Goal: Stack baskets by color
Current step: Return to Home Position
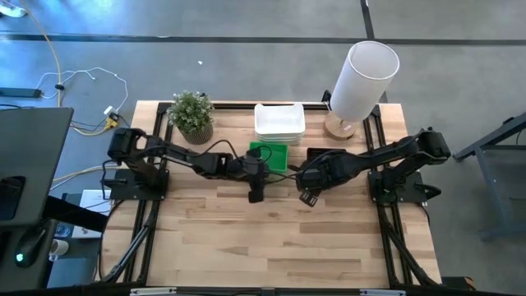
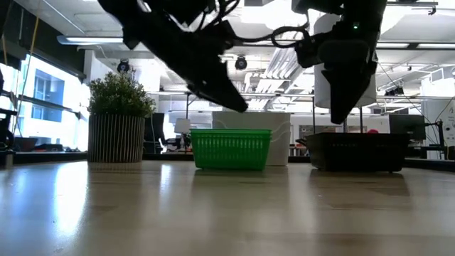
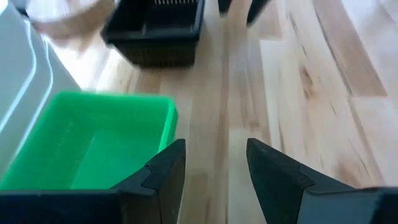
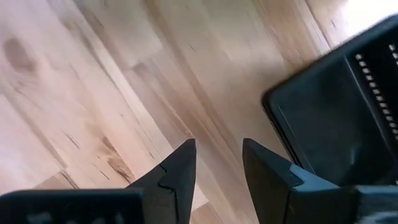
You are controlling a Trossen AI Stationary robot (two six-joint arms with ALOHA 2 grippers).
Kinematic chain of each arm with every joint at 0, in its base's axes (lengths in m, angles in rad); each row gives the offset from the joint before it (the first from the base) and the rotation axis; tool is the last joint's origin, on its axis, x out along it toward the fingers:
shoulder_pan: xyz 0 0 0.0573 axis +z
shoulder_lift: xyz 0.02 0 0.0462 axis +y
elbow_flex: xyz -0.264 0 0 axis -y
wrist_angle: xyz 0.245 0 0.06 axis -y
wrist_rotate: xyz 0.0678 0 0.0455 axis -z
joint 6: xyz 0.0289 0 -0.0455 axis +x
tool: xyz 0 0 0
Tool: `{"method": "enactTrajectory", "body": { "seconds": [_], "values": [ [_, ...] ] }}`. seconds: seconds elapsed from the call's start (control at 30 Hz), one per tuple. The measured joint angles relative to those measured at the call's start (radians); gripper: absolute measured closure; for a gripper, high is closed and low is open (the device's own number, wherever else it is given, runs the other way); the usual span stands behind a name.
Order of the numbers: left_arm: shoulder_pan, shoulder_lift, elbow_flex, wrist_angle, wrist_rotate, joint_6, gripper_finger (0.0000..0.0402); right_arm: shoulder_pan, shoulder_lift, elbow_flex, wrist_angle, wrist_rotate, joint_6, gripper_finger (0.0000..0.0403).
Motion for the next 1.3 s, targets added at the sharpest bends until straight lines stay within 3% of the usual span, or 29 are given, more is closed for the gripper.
{"method": "enactTrajectory", "body": {
  "seconds": [0.2,0.37,0.63,0.8,1.3],
  "values": [
    [0.011,-0.131,-0.004,-0.139,0.040,0.029,0.0245,0.000,0.000,0.051,0.020,-0.017,-0.111,0.0284],
    [0.037,-0.243,-0.003,-0.216,0.084,0.054,0.0245,-0.003,-0.010,0.114,0.059,0.066,-0.324,0.0284],
    [0.056,-0.458,-0.095,-0.274,0.138,0.026,0.0245,-0.016,-0.157,0.128,0.129,0.137,-0.552,0.0284],
    [0.060,-0.605,-0.201,-0.241,0.138,-0.005,0.0245,-0.016,-0.295,0.021,0.190,0.165,-0.561,0.0284],
    [0.058,-1.037,-0.574,-0.108,0.137,-0.119,0.0245,-0.014,-0.740,-0.505,0.613,0.154,-0.514,0.0284]
  ]
}}
